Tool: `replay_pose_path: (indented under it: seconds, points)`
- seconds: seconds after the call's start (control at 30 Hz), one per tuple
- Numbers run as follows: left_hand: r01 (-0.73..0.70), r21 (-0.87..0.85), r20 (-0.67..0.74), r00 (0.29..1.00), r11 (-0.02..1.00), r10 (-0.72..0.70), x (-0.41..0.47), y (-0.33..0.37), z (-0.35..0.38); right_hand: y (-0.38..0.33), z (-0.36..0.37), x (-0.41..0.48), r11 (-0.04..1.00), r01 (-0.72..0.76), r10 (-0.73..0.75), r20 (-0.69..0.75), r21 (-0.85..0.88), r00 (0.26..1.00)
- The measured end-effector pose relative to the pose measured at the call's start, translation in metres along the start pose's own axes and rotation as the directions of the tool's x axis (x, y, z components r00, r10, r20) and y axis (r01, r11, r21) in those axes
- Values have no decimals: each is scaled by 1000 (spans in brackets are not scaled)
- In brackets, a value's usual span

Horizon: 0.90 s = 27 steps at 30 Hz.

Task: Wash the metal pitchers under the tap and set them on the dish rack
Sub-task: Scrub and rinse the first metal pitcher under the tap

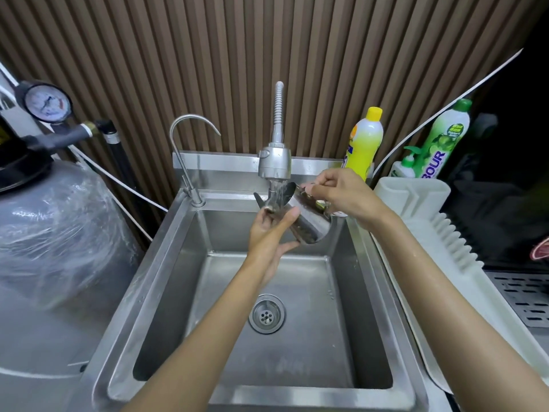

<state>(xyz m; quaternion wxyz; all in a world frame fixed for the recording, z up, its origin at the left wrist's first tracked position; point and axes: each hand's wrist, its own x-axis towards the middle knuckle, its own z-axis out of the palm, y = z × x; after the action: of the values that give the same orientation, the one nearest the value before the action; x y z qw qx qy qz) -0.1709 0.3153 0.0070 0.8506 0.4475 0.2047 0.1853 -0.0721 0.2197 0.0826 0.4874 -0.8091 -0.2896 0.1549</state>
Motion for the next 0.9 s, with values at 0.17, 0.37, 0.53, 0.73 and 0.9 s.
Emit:
replay_pose_path:
  seconds: [0.17,0.37,0.53,0.73,0.9]
  points:
    - [-93,-72,-21,996,993,92,13,2,-8,3,19,4,991,116,-115,-26,66,993]
    - [-286,274,-120,937,918,328,14,16,-17,24,42,6,873,25,-38,17,487,999]
    - [-457,680,89,828,574,553,9,27,-25,50,68,-2,407,-170,69,156,897,985]
    - [-440,818,188,813,369,551,4,27,-36,62,76,-15,434,-215,208,135,875,969]
    - [-245,837,-1,894,490,448,2,7,-39,51,53,-16,729,-231,294,9,644,956]
